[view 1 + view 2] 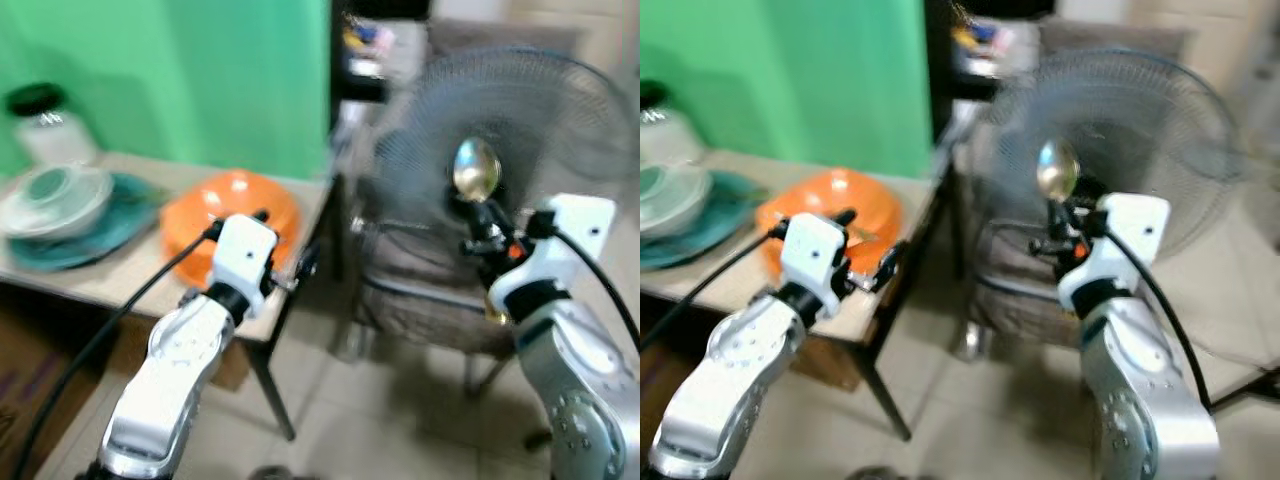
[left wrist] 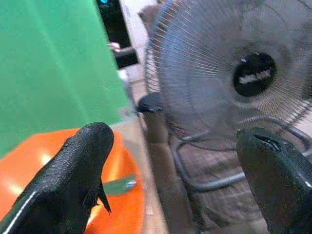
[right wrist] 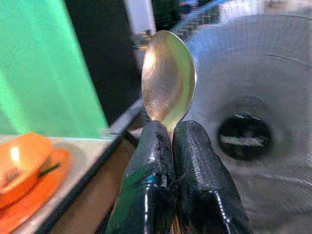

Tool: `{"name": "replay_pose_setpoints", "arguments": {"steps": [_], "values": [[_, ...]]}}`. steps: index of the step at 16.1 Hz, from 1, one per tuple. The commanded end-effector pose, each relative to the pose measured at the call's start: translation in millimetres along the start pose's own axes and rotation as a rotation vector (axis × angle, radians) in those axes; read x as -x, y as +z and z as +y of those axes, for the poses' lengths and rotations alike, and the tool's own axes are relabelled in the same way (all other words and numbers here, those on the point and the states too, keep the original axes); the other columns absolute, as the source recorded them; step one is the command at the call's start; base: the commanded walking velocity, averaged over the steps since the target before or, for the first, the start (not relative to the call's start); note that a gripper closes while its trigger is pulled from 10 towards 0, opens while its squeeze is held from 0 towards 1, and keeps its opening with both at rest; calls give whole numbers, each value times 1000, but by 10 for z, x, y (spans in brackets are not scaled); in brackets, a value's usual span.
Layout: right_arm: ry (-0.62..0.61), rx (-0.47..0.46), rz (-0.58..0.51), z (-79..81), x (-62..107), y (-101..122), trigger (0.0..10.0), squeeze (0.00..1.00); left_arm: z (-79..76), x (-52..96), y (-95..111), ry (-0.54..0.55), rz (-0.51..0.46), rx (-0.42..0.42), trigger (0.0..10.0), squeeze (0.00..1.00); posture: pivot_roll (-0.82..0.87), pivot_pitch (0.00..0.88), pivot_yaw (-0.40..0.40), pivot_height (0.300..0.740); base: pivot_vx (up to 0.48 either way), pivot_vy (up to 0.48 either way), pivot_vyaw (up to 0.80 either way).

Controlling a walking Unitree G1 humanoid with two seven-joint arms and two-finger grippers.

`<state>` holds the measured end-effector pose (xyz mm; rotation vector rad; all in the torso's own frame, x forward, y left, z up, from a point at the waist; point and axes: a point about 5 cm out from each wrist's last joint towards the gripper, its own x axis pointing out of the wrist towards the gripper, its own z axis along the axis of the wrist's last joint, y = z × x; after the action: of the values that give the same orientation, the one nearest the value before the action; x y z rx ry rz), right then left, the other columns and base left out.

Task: Setting the table

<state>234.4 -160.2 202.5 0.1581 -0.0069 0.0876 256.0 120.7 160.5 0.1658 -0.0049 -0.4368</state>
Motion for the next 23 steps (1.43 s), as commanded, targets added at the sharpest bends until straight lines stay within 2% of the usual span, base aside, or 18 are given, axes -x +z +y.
{"name": "replay_pose_setpoints", "arguments": {"steps": [1, 3, 6, 10, 13, 17, 18, 21, 23], "values": [[-27, 13, 9, -36, -1, -11, 10000, 0, 25, -13, 26, 19, -2, 21, 10000, 0, 76, 0, 58, 740, 0, 0, -800], [-97, 29, 33, -100, -39, -52, 10000, 0, 109, -40, 18, 70, -1, -15, 10000, 0, 62, 0, 69, 740, 0, 0, -800], [-158, 34, 21, -131, -118, -47, 10000, 0, 131, -78, 44, 101, -24, -24, 10000, 0, 64, 0, 69, 740, 0, 0, -800], [-200, 67, 34, -206, -137, -63, 10000, 0, 213, -99, 78, 123, -32, -31, 10000, 0, 70, 0, 66, 740, 0, 0, -800], [-204, 84, 33, -238, -146, -59, 10000, 0, 201, -109, 75, 135, -38, -30, 10000, 0, 70, 0, 57, 740, 0, 0, -800], [-217, 93, 63, -282, -135, -103, 10000, 0, 182, -72, 30, 164, -31, -33, 10000, 0, 65, 0, 0, 740, 0, 0, -800], [-210, 89, 76, -298, -138, -113, 10000, 0, 178, -37, 17, 189, -28, -49, 10000, 0, 93, 0, -48, 740, 0, 0, -800], [-181, 82, 86, -282, -181, -107, 10000, 0, 181, 66, 20, 209, -12, -49, 10000, 0, 109, 0, -46, 740, 0, 0, -800], [-185, 70, 84, -272, -164, -114, 10000, 0, 175, 57, 20, 188, -10, -42, 10000, 0, 109, 0, -30, 740, 0, 0, -800]]}}
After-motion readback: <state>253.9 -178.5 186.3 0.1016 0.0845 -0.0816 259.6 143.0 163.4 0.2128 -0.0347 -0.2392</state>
